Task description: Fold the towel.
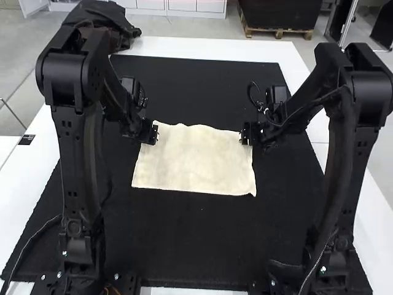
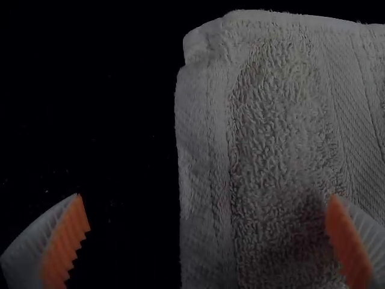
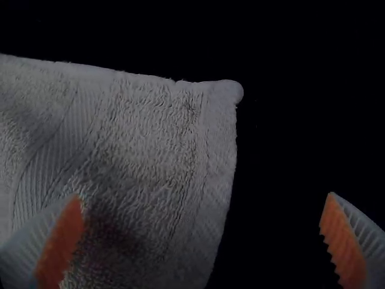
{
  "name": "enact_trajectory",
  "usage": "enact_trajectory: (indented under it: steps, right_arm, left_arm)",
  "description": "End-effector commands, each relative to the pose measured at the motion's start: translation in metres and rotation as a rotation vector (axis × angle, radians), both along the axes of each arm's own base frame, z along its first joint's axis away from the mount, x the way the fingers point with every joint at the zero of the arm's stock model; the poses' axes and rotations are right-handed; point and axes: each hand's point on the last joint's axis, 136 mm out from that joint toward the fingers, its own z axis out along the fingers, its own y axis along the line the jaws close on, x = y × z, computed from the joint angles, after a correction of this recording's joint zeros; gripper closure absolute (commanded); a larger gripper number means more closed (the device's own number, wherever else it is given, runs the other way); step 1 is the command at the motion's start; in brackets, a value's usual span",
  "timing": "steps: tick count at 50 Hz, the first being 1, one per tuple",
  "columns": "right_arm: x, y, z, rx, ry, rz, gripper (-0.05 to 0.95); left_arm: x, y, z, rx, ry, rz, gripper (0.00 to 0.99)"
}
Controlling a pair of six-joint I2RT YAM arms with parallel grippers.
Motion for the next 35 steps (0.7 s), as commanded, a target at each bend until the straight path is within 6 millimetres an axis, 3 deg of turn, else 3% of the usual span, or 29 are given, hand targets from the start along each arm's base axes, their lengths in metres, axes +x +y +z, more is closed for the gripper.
enact_trajectory:
  steps: [1, 7, 9, 10, 12, 15, 17, 18, 35]
  right_arm:
    - [-0.001, 0.008, -0.003, 0.007, 0.006, 0.011, -0.01]
    - [-0.002, 0.014, -0.004, 0.005, 0.007, 0.025, 0.0]
    - [-0.003, 0.016, -0.004, 0.006, 0.009, 0.028, 0.09]
    - [-0.004, 0.017, -0.005, 0.005, 0.011, 0.03, 0.17]
    - [-0.006, 0.019, -0.006, 0.007, 0.015, 0.038, 0.46]
    - [-0.009, 0.023, -0.008, 0.02, 0.014, 0.053, 0.9]
    - [-0.01, 0.023, -0.009, 0.023, 0.013, 0.053, 0.92]
    - [-0.011, 0.022, -0.009, 0.023, 0.015, 0.052, 0.92]
    - [-0.016, 0.02, -0.015, 0.032, 0.03, 0.047, 0.92]
  left_arm:
    - [0.0, -0.005, -0.004, -0.001, 0.013, -0.02, 0.089]
    - [-0.002, -0.005, -0.006, 0.001, 0.022, -0.021, 0.09]
    - [-0.002, -0.006, -0.007, 0.002, 0.027, -0.024, 0.113]
    - [-0.003, -0.006, -0.008, 0.003, 0.03, -0.025, 0.167]
    - [-0.004, -0.006, -0.01, 0.004, 0.037, -0.027, 0.38]
    - [-0.006, -0.005, -0.014, 0.005, 0.042, -0.026, 0.775]
    - [-0.006, -0.005, -0.015, 0.006, 0.04, -0.025, 0.944]
    - [-0.007, -0.004, -0.016, 0.007, 0.04, -0.025, 0.975]
    - [-0.006, -0.003, -0.015, -0.008, -0.001, -0.048, 0.969]
